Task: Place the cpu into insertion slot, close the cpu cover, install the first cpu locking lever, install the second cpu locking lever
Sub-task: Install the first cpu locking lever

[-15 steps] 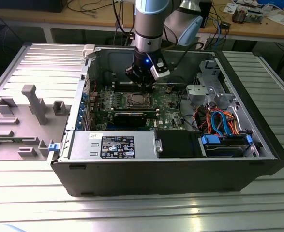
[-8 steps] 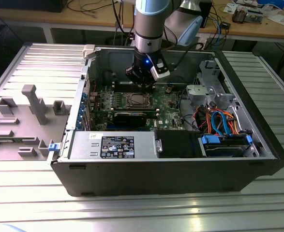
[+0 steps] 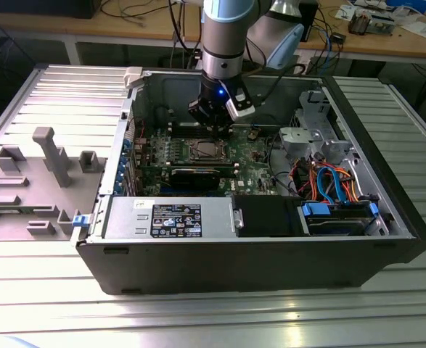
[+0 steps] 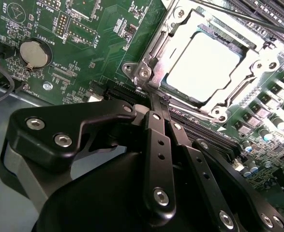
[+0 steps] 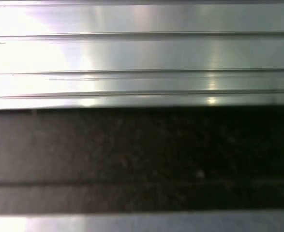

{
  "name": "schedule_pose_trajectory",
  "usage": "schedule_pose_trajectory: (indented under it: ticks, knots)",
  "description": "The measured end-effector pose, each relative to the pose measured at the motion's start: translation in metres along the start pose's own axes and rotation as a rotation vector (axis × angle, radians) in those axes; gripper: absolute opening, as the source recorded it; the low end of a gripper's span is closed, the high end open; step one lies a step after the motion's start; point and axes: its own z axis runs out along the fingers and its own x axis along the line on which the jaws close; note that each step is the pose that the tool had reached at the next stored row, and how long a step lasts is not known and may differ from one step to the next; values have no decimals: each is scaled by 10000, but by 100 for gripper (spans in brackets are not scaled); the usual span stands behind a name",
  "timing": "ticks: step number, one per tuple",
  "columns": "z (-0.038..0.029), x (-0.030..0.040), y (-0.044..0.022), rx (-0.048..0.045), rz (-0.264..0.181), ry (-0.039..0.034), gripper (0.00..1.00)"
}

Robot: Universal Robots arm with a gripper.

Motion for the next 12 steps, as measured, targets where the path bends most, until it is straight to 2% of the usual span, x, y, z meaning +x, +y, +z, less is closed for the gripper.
schedule_pose_trajectory:
  ticks: [12]
  knots:
    - [20, -1, -43, 3, 1, 2, 11]
